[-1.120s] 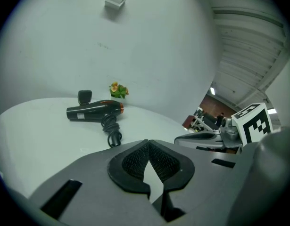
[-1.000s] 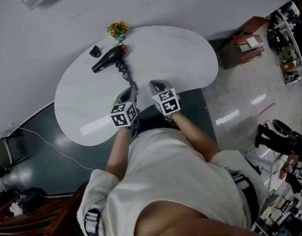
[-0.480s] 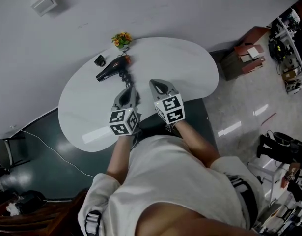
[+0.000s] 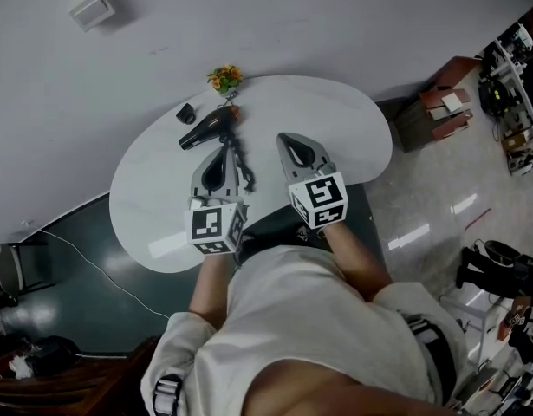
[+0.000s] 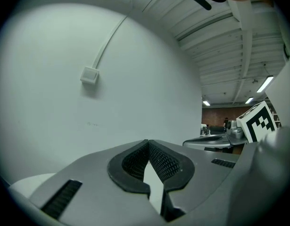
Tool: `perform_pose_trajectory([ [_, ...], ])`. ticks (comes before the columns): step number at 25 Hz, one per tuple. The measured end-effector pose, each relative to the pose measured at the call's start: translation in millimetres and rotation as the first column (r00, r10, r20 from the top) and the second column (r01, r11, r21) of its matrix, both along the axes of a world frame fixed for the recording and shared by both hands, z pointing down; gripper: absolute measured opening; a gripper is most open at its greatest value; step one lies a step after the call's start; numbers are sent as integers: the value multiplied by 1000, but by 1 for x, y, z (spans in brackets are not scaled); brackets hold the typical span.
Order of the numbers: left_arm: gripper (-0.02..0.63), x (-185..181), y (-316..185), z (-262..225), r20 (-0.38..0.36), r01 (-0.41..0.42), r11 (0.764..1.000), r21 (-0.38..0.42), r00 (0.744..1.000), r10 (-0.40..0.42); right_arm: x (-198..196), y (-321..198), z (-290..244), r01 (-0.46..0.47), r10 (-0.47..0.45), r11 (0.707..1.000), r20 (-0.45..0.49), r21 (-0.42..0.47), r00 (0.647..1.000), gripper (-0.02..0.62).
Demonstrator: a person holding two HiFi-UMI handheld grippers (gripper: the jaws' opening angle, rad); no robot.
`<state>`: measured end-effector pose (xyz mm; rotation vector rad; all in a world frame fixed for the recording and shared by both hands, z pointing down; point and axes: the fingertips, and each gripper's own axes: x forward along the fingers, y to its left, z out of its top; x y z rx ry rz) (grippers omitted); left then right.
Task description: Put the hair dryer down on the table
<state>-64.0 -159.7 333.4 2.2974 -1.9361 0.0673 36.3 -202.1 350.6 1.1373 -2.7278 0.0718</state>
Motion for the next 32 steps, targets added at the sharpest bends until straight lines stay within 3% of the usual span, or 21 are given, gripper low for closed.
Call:
perform_pose_trajectory([
  [9, 18, -13, 4, -36, 63, 23, 996, 87, 998, -28, 2, -2, -27, -12, 11, 997, 12, 70, 1000, -2],
  [32, 18, -9, 5, -32, 59, 34, 996, 80, 998, -39, 13, -5, -33, -24, 25, 994, -2, 106, 1000, -2],
])
